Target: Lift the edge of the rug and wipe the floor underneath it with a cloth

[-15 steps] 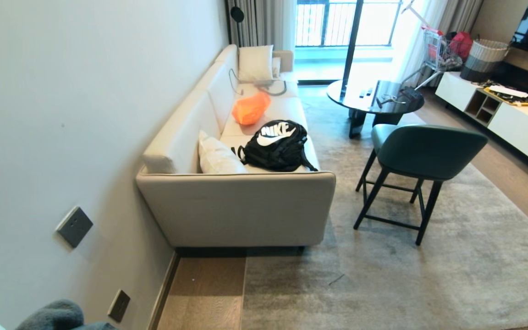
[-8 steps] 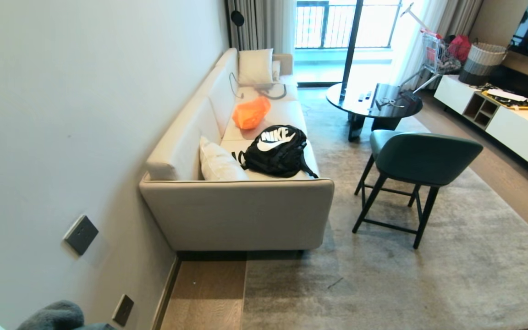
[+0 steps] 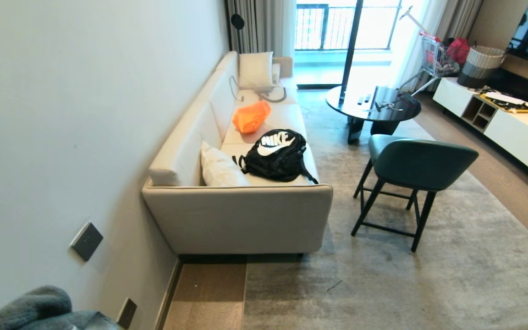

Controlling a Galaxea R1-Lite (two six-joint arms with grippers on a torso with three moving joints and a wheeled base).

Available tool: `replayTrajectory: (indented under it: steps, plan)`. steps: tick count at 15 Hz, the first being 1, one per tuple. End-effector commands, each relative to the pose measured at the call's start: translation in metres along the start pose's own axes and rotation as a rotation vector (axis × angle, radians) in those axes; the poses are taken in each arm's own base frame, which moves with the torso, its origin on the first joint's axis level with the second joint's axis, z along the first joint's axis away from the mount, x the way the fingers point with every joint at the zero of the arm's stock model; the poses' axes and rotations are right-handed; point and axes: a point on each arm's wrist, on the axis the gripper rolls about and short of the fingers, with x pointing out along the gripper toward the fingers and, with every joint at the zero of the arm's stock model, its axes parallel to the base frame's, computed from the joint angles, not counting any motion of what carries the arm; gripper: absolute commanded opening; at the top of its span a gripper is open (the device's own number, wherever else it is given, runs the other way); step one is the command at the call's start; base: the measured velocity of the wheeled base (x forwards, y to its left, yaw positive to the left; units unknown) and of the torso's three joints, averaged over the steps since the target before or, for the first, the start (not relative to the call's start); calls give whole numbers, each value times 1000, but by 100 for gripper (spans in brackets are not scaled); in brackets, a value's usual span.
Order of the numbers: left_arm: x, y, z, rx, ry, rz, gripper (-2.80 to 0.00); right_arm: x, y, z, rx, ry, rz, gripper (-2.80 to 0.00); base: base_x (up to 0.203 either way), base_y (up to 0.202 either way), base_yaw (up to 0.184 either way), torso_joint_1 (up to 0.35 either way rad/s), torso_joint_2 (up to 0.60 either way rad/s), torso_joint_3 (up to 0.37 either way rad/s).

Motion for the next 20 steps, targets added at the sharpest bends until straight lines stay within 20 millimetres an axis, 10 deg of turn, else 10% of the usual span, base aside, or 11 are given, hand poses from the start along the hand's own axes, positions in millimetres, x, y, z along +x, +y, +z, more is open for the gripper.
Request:
replayTrajectory:
  steps: [1, 20]
  plan:
    - [-1, 0, -13, 0, 123, 5, -280, 0, 0, 0, -1, 1, 0, -280, 0, 0, 0, 153, -343, -184]
    - [-1, 1, -15, 0, 151, 6, -280, 0, 0, 0, 6, 1, 2, -280, 0, 0, 0, 33, -74, -40]
